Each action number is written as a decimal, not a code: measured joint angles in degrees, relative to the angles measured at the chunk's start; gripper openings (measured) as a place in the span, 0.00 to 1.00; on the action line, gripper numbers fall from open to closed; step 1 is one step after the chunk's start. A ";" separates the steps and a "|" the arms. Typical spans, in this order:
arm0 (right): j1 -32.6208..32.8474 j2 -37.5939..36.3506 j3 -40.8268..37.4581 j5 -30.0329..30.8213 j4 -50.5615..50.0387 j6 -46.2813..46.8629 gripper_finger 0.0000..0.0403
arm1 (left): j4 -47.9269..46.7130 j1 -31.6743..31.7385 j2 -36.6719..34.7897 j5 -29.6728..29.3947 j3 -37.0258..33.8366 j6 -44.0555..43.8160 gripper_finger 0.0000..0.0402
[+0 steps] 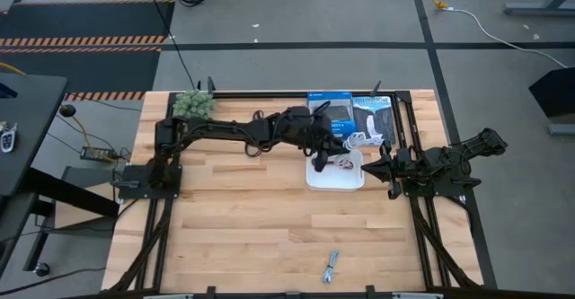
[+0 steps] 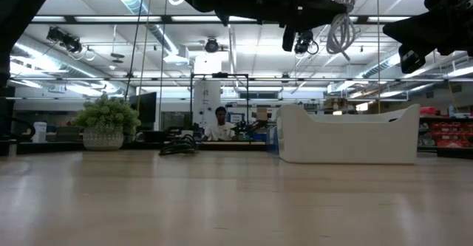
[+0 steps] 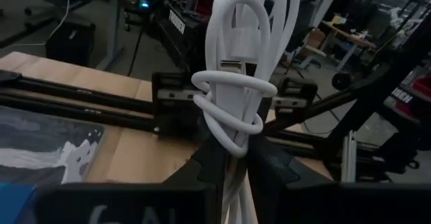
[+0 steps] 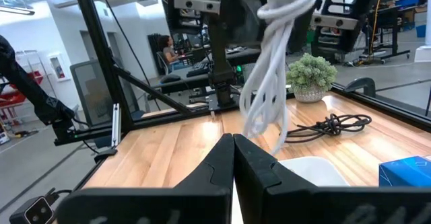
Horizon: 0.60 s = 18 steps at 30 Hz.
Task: Pick and place USB-C Cables
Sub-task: Put the white charger cable into the white bin
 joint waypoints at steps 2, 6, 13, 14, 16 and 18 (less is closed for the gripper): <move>-0.01 0.00 0.00 0.00 0.00 0.00 0.03 | -0.31 0.00 0.50 -0.19 -0.68 0.89 0.12; -0.01 -0.01 0.00 -0.01 0.07 0.00 0.03 | -0.81 -0.25 1.21 -0.29 -3.20 1.25 0.12; -0.01 0.00 0.00 0.00 0.01 0.00 0.03 | -1.26 -0.46 1.79 -3.18 -5.88 6.11 0.12; 0.01 -0.01 0.00 0.00 -0.03 0.00 0.03 | -1.94 -0.46 1.79 -3.22 -5.93 7.08 0.12; -0.01 0.00 -0.01 -0.01 0.01 0.00 0.03 | -2.88 -0.62 1.90 -3.45 -5.95 8.66 0.12; -0.01 -0.02 -0.02 -0.01 0.04 0.00 0.03 | -2.94 -0.97 2.65 -3.90 -5.88 10.33 0.12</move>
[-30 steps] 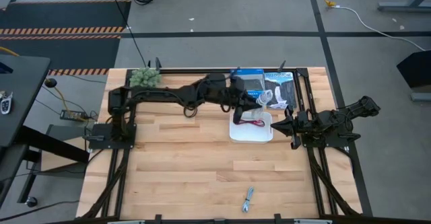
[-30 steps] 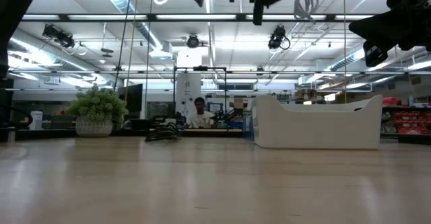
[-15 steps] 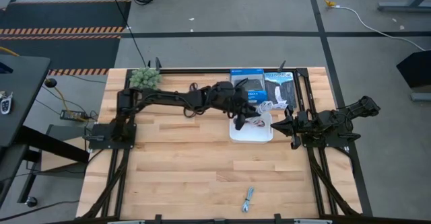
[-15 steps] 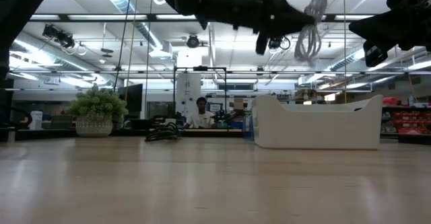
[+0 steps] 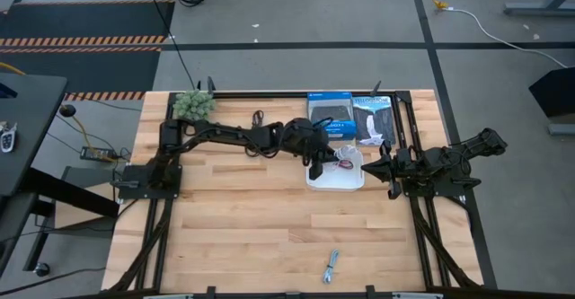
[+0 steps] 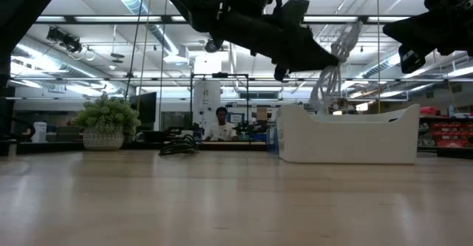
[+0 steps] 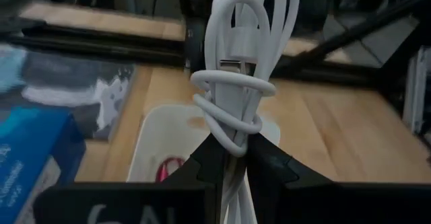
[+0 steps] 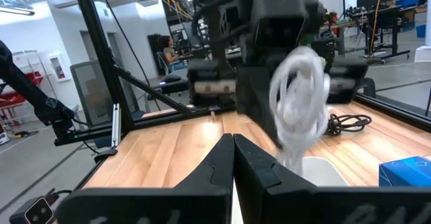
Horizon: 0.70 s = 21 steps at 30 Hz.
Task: Pick and place USB-C Cables
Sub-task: Put the white charger cable into the white bin
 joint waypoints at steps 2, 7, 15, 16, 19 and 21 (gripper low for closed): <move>0.01 0.02 0.01 0.01 -0.02 0.00 0.03 | -2.43 -0.39 0.34 -0.12 -0.15 0.83 0.12; 0.01 0.02 0.00 0.00 -0.10 0.00 0.03 | -4.43 -1.69 1.84 -2.12 -0.13 0.94 0.12; 0.00 0.02 0.00 0.00 0.11 0.00 0.03 | -7.04 -2.90 2.91 -7.45 0.02 1.16 0.13; 0.00 0.00 0.02 0.00 0.15 0.00 0.03 | -8.31 -2.90 3.04 -7.45 0.00 1.16 0.13; 0.01 0.00 0.01 0.00 0.15 0.00 0.03 | -10.03 -2.96 3.11 -7.54 -0.01 1.22 0.13; 0.02 0.02 0.01 0.00 0.14 0.00 0.03 | -10.95 -2.95 3.08 -7.54 0.00 1.19 0.13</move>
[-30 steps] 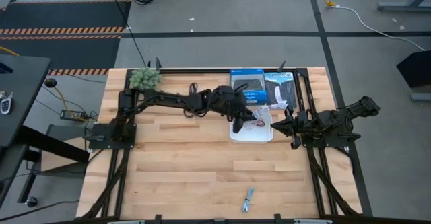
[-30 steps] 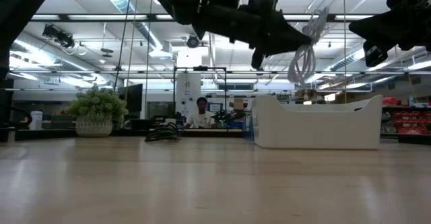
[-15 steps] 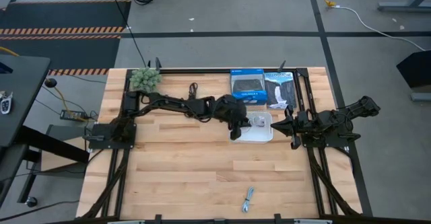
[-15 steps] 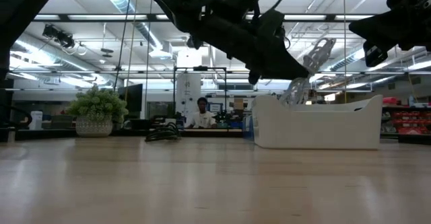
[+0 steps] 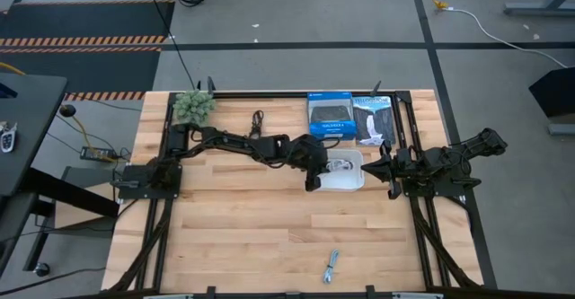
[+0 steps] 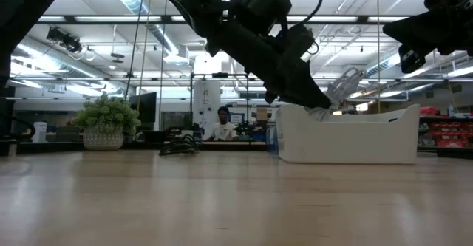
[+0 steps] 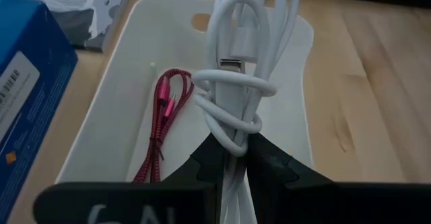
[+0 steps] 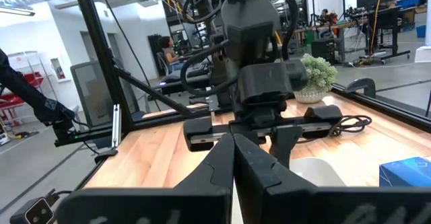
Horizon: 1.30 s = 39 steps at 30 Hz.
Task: Pick and place USB-C Cables
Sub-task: Put the white charger cable into the white bin, then put the black charger cable into the white bin
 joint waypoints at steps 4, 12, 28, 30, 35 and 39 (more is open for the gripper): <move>-0.02 -0.02 0.01 0.00 0.02 0.00 0.03 | -0.33 0.03 0.00 0.02 0.00 -0.01 0.13; -0.01 0.00 -0.01 0.00 0.02 0.00 0.03 | -0.46 -0.01 0.00 0.07 0.00 0.00 0.17; 0.00 -0.01 0.01 0.00 0.04 0.00 0.03 | -0.53 -0.87 0.00 0.87 -0.04 0.03 0.37; -0.01 0.00 -0.01 0.00 0.04 0.00 0.03 | -0.12 -0.87 0.00 0.87 -0.04 0.03 0.37; -0.02 0.01 0.00 0.00 0.04 0.00 0.03 | 0.14 -0.89 0.00 0.86 0.61 -0.73 0.37; 0.00 -0.01 0.01 0.00 0.04 0.00 0.03 | 0.21 -0.78 -0.33 0.74 2.26 -1.16 0.37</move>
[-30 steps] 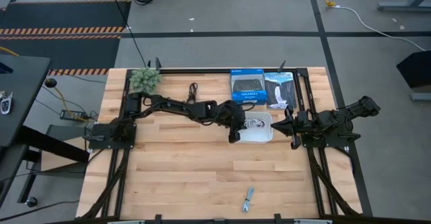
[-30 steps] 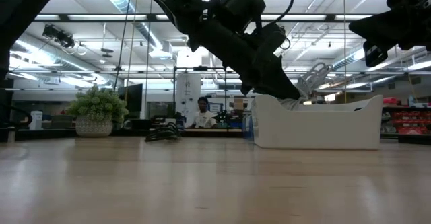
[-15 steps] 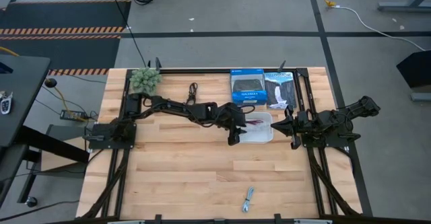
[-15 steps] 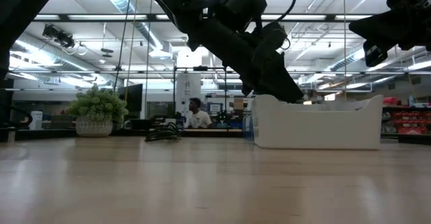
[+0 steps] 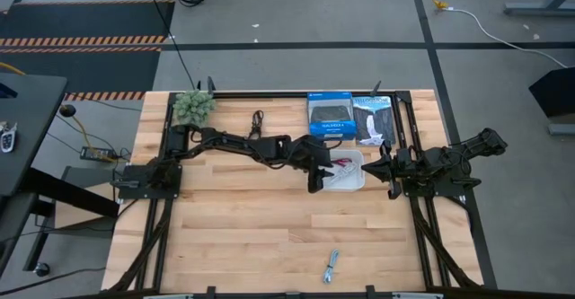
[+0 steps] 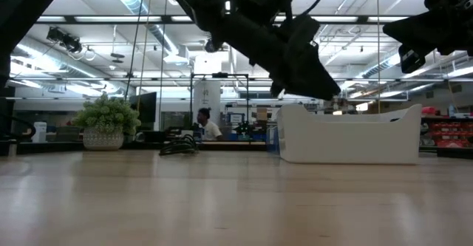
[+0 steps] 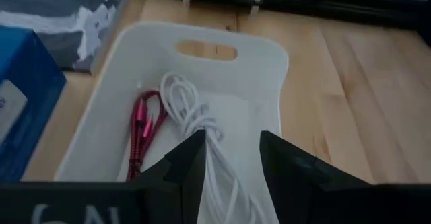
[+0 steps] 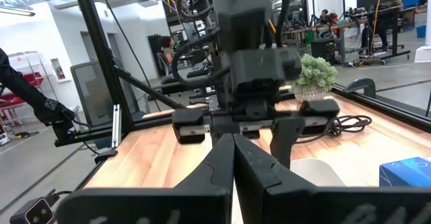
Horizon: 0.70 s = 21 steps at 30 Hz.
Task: Pick and place USB-C Cables
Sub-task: Put the black charger cable into the white bin
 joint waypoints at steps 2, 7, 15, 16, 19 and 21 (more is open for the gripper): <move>-0.01 0.00 0.00 0.01 0.00 0.00 0.03 | 0.11 0.01 -0.66 -0.01 0.48 0.06 0.37; -0.02 0.02 0.00 0.00 0.13 0.00 0.03 | -0.60 0.97 -2.42 0.19 0.78 -1.75 0.37; 0.00 0.02 0.00 0.05 1.13 0.00 0.03 | -6.38 4.20 -6.54 1.96 0.78 -3.68 0.37; -0.01 0.01 0.00 0.07 1.22 0.00 0.03 | -7.86 4.69 -7.02 1.99 0.76 -3.68 0.36; -0.02 0.00 0.00 0.09 1.33 0.00 0.03 | -11.63 6.50 -8.70 1.97 0.74 -3.59 0.36; -0.01 0.02 0.00 0.09 1.41 0.00 0.03 | -13.36 7.82 -9.77 1.97 0.80 -3.59 0.35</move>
